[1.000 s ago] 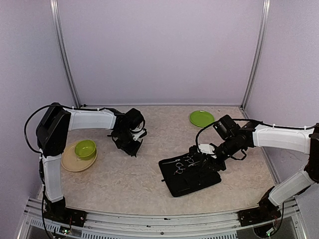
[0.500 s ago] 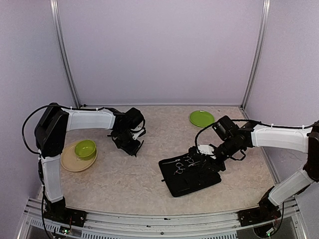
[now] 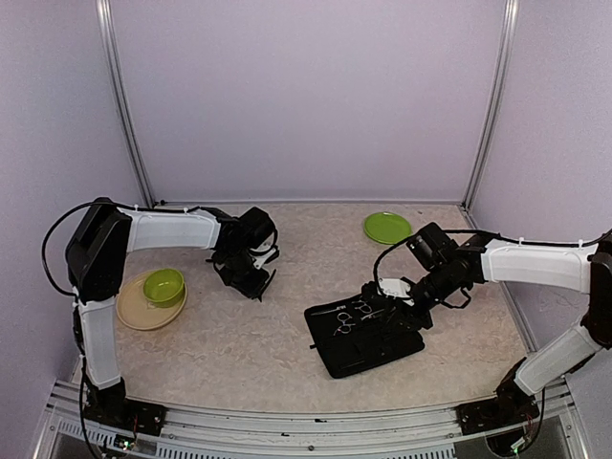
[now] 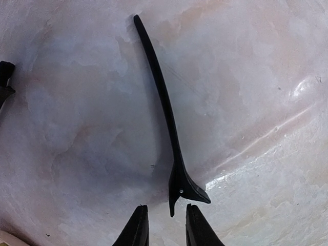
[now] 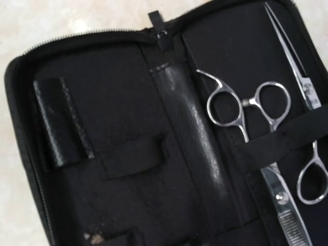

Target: Sort the hair-cutting tools

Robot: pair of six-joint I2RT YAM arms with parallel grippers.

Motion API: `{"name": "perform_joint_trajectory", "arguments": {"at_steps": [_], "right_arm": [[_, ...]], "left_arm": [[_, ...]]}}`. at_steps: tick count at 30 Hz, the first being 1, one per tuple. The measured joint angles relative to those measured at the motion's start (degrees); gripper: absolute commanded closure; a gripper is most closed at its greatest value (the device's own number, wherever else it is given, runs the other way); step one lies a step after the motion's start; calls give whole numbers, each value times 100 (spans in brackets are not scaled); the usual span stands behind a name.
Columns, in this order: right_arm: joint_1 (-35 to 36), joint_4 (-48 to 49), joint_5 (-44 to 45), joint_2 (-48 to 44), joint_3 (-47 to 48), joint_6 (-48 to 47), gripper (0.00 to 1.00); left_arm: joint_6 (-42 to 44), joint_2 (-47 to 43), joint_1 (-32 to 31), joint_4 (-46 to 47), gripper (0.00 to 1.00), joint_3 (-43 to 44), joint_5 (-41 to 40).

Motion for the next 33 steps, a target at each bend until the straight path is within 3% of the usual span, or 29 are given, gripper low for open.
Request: {"name": "perform_joint_trajectory", "arguments": {"at_steps": [8, 20, 28, 33], "right_arm": [[2, 7, 35, 0, -2, 0, 68], [35, 28, 83, -142, -173, -39, 68], [142, 9, 166, -459, -573, -374, 63], [282, 24, 350, -457, -844, -623, 62]], "left_arm": [[44, 232, 4, 33, 80, 0, -28], [92, 256, 2, 131, 100, 0, -42], [262, -4, -63, 306, 100, 0, -133], [459, -463, -629, 367, 100, 22, -138]]}}
